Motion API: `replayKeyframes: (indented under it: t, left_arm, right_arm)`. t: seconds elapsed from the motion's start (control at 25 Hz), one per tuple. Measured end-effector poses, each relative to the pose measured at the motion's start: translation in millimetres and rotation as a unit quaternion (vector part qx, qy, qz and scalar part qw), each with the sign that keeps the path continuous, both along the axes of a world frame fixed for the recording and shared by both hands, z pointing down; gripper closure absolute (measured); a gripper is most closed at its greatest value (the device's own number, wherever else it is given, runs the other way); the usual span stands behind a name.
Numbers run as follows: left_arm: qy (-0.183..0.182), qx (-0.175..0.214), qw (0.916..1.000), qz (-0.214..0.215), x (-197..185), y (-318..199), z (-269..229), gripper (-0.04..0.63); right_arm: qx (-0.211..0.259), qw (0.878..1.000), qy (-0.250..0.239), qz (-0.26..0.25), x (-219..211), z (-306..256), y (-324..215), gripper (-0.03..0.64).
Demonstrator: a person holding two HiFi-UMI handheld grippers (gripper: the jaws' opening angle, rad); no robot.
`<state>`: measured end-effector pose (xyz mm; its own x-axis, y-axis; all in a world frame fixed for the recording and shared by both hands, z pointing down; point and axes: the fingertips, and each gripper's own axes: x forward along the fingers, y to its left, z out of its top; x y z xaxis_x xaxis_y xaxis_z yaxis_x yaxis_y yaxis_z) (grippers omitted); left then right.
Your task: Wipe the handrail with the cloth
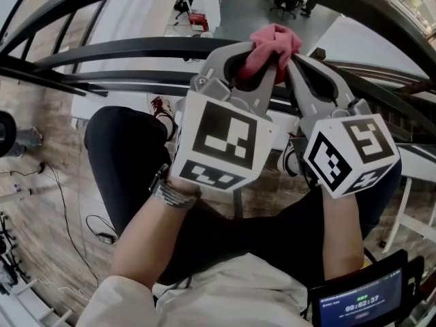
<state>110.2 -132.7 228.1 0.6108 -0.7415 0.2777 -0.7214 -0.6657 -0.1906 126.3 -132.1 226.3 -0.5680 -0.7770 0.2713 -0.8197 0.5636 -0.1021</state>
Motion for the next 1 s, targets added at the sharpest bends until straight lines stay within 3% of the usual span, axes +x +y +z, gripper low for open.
replayKeyframes:
  t: [0.52,1.0]
  left_arm:
    - [-0.009,-0.009,0.9998,0.015,27,1,2,0.566]
    - [0.012,-0.008,0.9998,0.012,28,5,1,0.566]
  right_arm:
    - [-0.004,1.0,-0.012,-0.001,26,1,1,0.615]
    - [0.001,1.0,-0.013,0.002,28,0,6,0.615]
